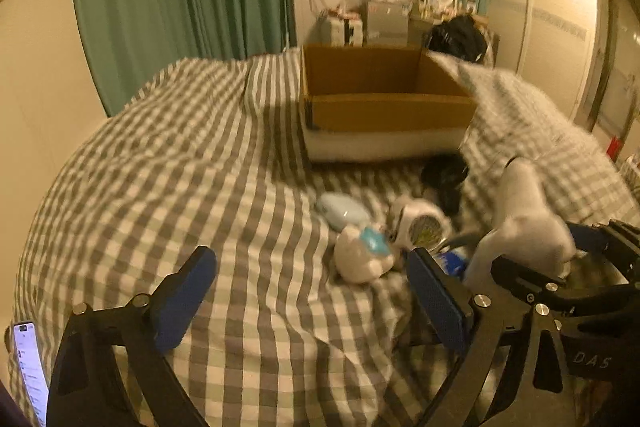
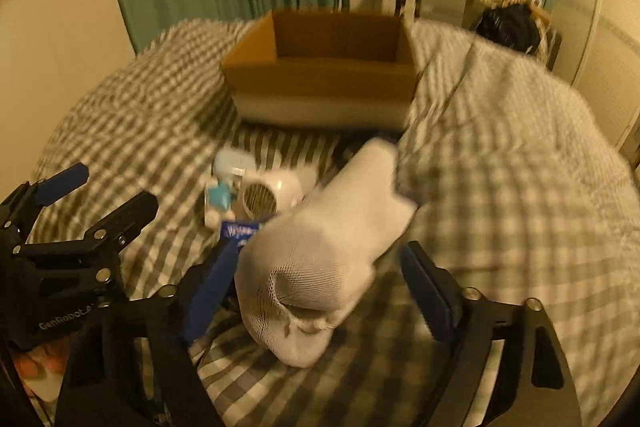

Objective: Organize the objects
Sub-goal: 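Grasp the white sock with the right tool while the left tool grasps the Vinda tissue pack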

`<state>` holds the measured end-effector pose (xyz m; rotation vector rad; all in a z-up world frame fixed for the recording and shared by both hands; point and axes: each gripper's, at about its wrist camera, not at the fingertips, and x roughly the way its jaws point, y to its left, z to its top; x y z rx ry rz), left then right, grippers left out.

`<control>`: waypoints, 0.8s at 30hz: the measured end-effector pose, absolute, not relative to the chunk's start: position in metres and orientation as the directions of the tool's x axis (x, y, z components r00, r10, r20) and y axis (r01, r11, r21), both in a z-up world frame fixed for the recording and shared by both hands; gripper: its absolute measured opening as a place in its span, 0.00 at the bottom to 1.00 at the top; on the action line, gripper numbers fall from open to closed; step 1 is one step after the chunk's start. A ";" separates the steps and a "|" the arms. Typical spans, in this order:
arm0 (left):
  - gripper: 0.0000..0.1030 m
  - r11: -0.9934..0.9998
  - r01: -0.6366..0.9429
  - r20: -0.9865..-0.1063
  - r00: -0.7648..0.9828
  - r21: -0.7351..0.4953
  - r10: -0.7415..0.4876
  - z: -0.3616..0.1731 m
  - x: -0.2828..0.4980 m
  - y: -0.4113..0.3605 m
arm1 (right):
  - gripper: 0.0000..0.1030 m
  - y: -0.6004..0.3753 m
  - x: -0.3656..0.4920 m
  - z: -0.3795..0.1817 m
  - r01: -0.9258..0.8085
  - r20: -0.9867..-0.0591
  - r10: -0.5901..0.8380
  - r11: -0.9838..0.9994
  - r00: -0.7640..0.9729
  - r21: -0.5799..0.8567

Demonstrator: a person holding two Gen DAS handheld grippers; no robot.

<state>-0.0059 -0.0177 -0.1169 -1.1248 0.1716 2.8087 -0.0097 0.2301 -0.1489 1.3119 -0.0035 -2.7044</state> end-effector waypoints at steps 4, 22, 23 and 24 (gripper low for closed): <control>0.95 -0.987 -0.155 -0.711 -0.698 0.044 0.078 -0.123 -0.007 -0.018 | 0.57 0.236 -0.011 -0.156 0.139 -0.781 -0.178 -0.983 -0.598 0.117; 0.38 -0.919 -0.393 -0.790 -0.559 -0.018 0.254 -0.151 -0.013 0.053 | 0.49 0.278 0.000 -0.105 0.047 -0.663 -0.071 -0.997 -0.745 0.054; 0.37 -0.917 -0.398 -0.787 -0.558 -0.025 0.263 -0.150 -0.012 0.054 | 0.49 0.279 -0.001 -0.108 0.047 -0.666 -0.073 -0.997 -0.742 0.056; 0.34 -0.916 -0.402 -0.781 -0.565 -0.020 0.265 -0.148 -0.011 0.055 | 0.49 0.280 -0.003 -0.110 0.048 -0.671 -0.076 -0.997 -0.737 0.060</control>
